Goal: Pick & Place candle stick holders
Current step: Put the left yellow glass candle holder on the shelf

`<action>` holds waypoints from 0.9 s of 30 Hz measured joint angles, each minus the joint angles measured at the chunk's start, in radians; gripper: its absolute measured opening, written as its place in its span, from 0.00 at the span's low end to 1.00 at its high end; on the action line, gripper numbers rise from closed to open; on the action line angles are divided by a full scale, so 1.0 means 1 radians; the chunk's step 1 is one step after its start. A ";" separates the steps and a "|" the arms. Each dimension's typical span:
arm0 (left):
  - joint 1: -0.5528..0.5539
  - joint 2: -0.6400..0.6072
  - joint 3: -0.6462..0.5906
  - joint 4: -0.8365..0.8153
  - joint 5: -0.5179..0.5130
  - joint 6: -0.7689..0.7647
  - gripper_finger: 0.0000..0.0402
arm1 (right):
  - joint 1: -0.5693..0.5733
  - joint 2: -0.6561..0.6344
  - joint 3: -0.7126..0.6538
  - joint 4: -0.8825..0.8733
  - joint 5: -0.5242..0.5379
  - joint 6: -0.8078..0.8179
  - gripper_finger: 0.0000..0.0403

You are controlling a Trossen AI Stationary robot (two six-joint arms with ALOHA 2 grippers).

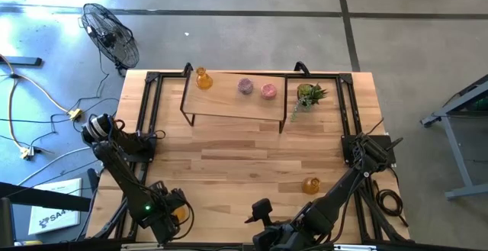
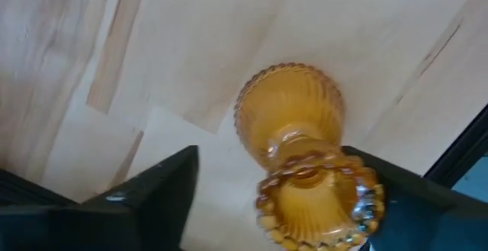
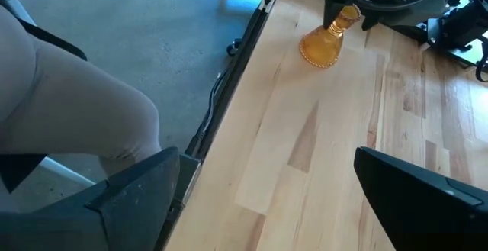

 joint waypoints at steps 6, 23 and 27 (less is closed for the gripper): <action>0.000 0.000 0.000 -0.002 -0.013 -0.004 0.41 | 0.000 0.000 0.000 0.000 0.004 0.000 0.96; 0.054 0.000 0.001 0.011 -0.005 0.065 0.39 | 0.000 0.000 0.000 0.000 0.007 0.031 0.96; 0.097 0.000 0.001 0.024 -0.036 0.202 0.39 | 0.000 0.000 0.000 0.000 0.007 0.053 0.96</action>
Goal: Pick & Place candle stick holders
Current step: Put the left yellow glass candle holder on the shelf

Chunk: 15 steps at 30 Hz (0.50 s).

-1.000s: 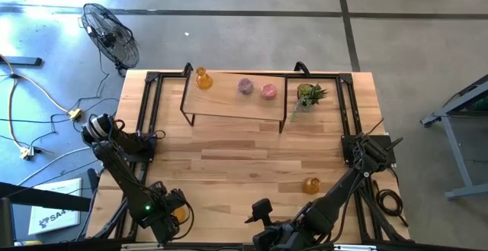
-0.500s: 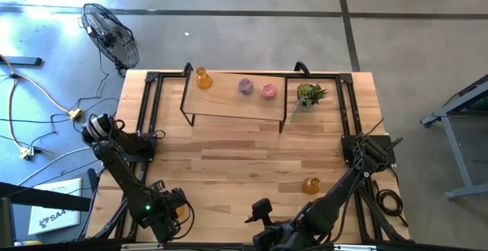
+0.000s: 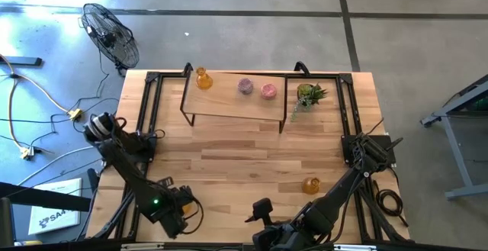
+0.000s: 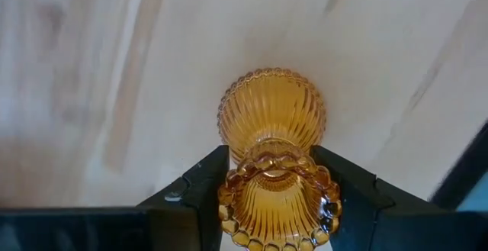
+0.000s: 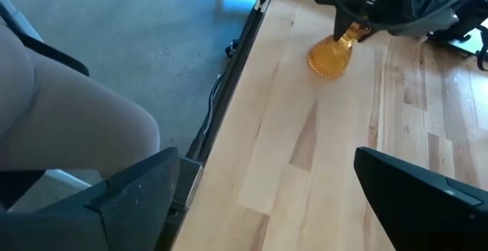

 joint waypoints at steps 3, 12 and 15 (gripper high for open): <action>0.028 -0.001 -0.015 0.003 -0.033 0.106 0.39 | 0.005 0.000 0.000 -0.001 0.006 0.018 0.96; 0.091 -0.015 -0.153 0.114 0.006 0.251 0.39 | 0.040 0.000 0.000 -0.012 0.074 0.060 0.96; 0.109 -0.014 -0.148 0.103 -0.037 0.263 0.39 | 0.053 0.000 0.000 -0.014 0.100 0.073 0.96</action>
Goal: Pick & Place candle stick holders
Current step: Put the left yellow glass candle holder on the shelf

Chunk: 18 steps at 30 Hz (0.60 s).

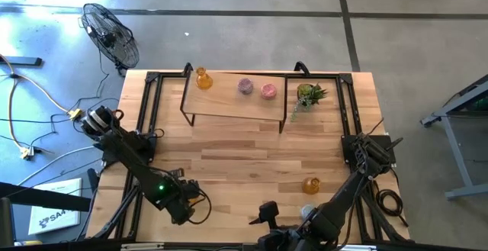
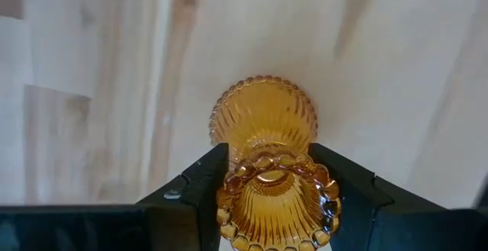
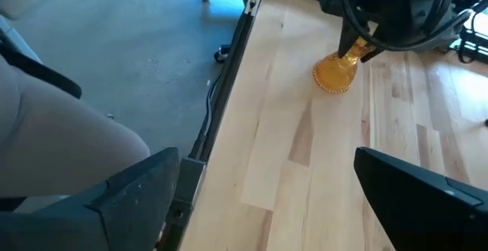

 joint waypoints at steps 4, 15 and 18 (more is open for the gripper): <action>0.011 -0.018 0.054 -0.095 -0.061 0.065 0.39 | 0.012 0.000 0.000 0.000 0.032 0.021 0.96; 0.087 -0.031 0.439 -0.576 -0.256 0.267 0.39 | 0.015 0.000 0.000 -0.002 0.065 0.119 0.96; 0.143 -0.033 0.562 -0.684 -0.308 0.346 0.39 | 0.018 0.000 0.000 -0.002 0.065 0.159 0.96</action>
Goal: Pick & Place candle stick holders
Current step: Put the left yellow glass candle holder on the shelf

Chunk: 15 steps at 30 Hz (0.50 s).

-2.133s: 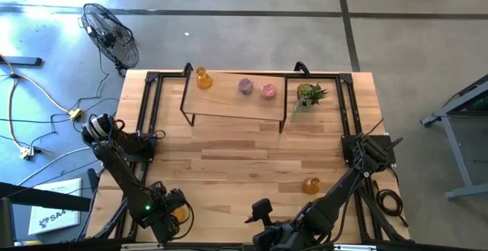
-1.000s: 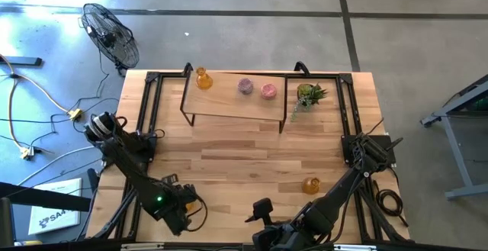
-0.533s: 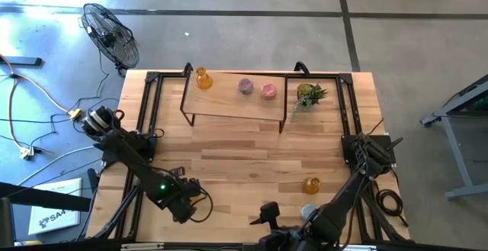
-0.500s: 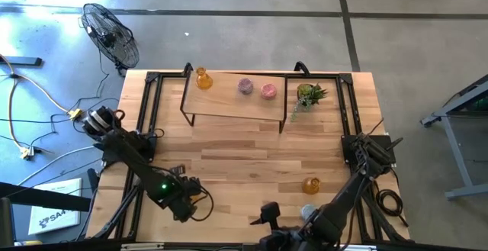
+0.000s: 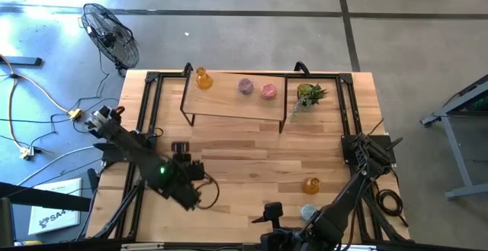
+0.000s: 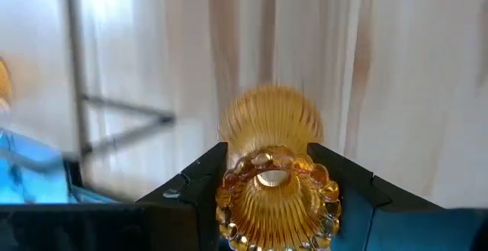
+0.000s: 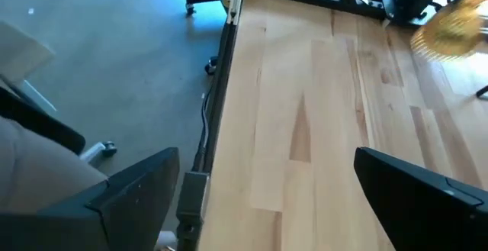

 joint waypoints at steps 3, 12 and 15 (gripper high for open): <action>0.064 -0.029 0.117 0.034 -0.048 0.140 0.39 | 0.006 0.000 0.000 -0.001 0.009 0.043 0.96; 0.355 -0.053 0.423 0.023 -0.065 0.424 0.39 | 0.058 0.000 0.000 -0.012 0.099 0.160 0.96; 0.491 -0.052 0.477 0.021 0.031 0.494 0.39 | 0.074 0.000 0.000 -0.013 0.141 0.187 0.96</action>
